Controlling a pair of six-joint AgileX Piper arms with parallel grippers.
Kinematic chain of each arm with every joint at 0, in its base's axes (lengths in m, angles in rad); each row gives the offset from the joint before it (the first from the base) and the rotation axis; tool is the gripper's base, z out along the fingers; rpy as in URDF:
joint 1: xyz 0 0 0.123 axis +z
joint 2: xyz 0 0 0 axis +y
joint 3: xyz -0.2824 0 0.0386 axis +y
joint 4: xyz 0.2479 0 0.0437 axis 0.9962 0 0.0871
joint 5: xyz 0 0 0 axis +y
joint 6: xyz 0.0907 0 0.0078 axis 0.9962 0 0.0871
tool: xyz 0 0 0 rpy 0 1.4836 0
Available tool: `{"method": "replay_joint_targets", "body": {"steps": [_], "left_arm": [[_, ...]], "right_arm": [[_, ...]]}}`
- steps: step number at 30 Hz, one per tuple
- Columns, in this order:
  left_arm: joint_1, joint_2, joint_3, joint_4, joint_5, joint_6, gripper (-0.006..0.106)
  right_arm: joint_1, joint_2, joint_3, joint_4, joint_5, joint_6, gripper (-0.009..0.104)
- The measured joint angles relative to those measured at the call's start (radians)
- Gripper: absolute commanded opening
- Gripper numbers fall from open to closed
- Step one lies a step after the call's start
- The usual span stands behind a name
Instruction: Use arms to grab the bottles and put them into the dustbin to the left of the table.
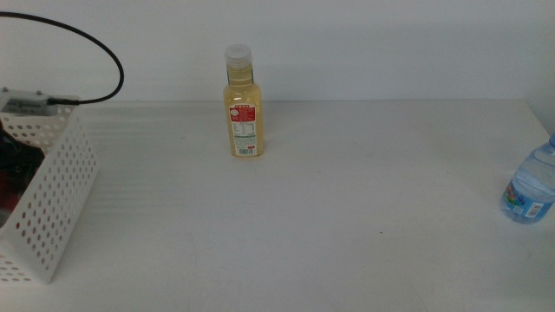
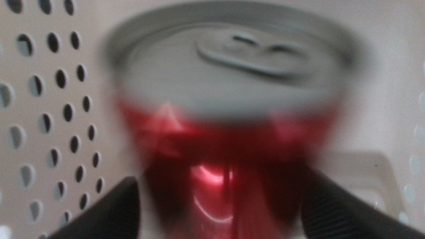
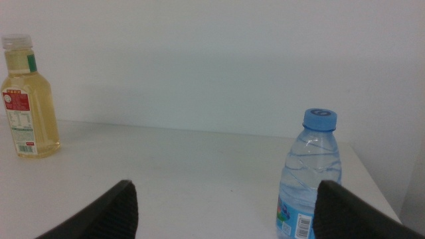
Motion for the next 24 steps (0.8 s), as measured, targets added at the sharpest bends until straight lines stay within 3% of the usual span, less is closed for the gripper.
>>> {"method": "replay_joint_targets", "body": {"steps": [13,24], "left_arm": [[-0.017,-0.09,-0.157,0.014,0.169,-0.139,0.09],[-0.278,-0.441,0.016,0.028,0.068,-0.352,0.09]], "right_arm": [[0.0,0.0,0.0,0.0,0.0,0.0,0.07],[0.0,0.0,0.0,0.0,0.0,0.0,0.07]]}}
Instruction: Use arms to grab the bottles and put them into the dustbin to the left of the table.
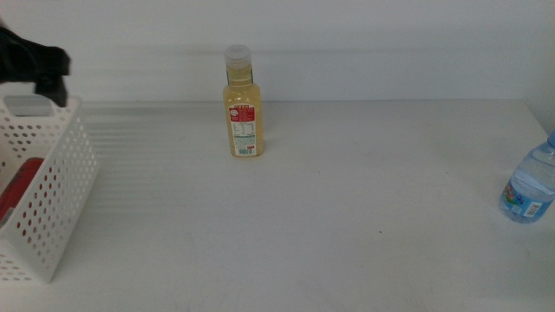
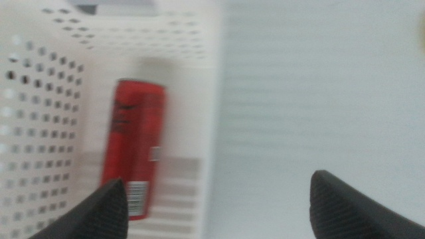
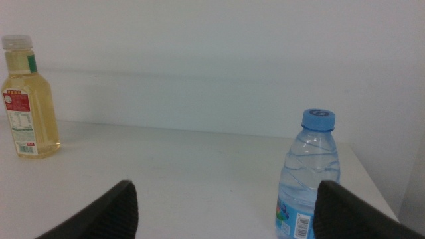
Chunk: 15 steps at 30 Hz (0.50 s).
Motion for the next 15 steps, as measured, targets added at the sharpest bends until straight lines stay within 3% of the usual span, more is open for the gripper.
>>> {"method": "replay_joint_targets", "body": {"steps": [8,15], "left_arm": [[-0.222,-0.247,0.314,0.084,-0.261,-0.197,0.09],[-0.348,-0.399,0.599,0.143,-0.608,-0.269,0.09]], "right_arm": [[0.0,0.0,0.0,0.0,0.0,0.0,0.07],[0.0,0.0,0.0,0.0,0.0,0.0,0.07]]}}
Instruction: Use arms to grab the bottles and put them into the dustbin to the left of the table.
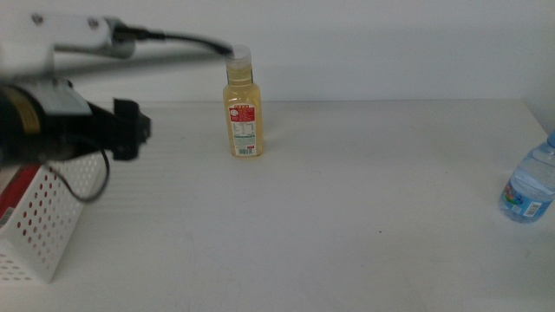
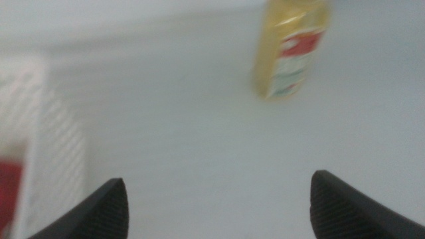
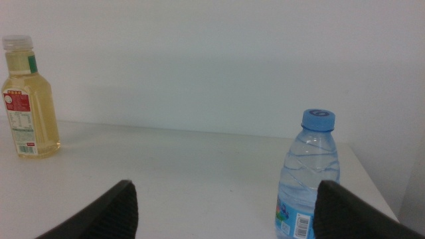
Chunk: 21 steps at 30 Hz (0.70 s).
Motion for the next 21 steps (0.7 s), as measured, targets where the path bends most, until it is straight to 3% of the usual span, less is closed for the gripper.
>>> {"method": "replay_joint_targets", "body": {"steps": [11,21], "left_arm": [[-0.021,-0.048,0.373,0.013,-0.62,-0.004,0.09],[-0.021,0.019,0.581,0.016,-1.005,0.032,0.09]], "right_arm": [[0.0,0.0,0.0,0.0,0.0,0.0,0.07],[0.0,0.0,0.0,0.0,0.0,0.0,0.07]]}}
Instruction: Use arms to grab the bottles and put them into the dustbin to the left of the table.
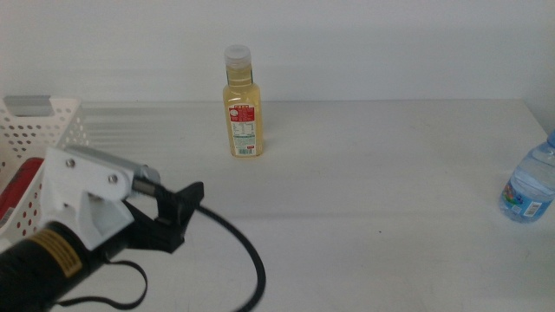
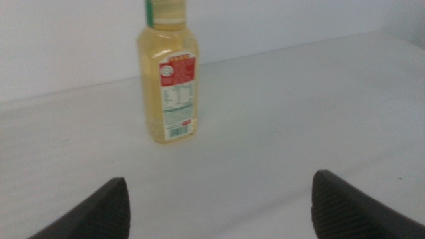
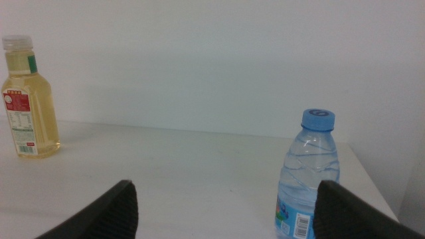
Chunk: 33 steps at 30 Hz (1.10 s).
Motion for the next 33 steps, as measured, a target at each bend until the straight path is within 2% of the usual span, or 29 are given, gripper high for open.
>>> {"method": "replay_joint_targets", "body": {"steps": [9,21,28,33], "left_arm": [[0.0,0.178,0.007,-0.035,-0.202,0.114,0.089],[0.0,0.463,-0.252,-0.083,-0.228,0.123,0.089],[-0.01,0.585,-0.4,-0.197,-0.206,0.132,0.089],[-0.046,0.675,-0.505,-0.3,-0.177,0.209,0.089]], "right_arm": [[0.0,0.0,0.0,0.0,0.0,0.0,0.07],[0.0,0.0,0.0,0.0,0.0,0.0,0.07],[0.0,0.0,0.0,0.0,0.0,0.0,0.07],[0.0,0.0,0.0,0.0,0.0,0.0,0.07]]}}
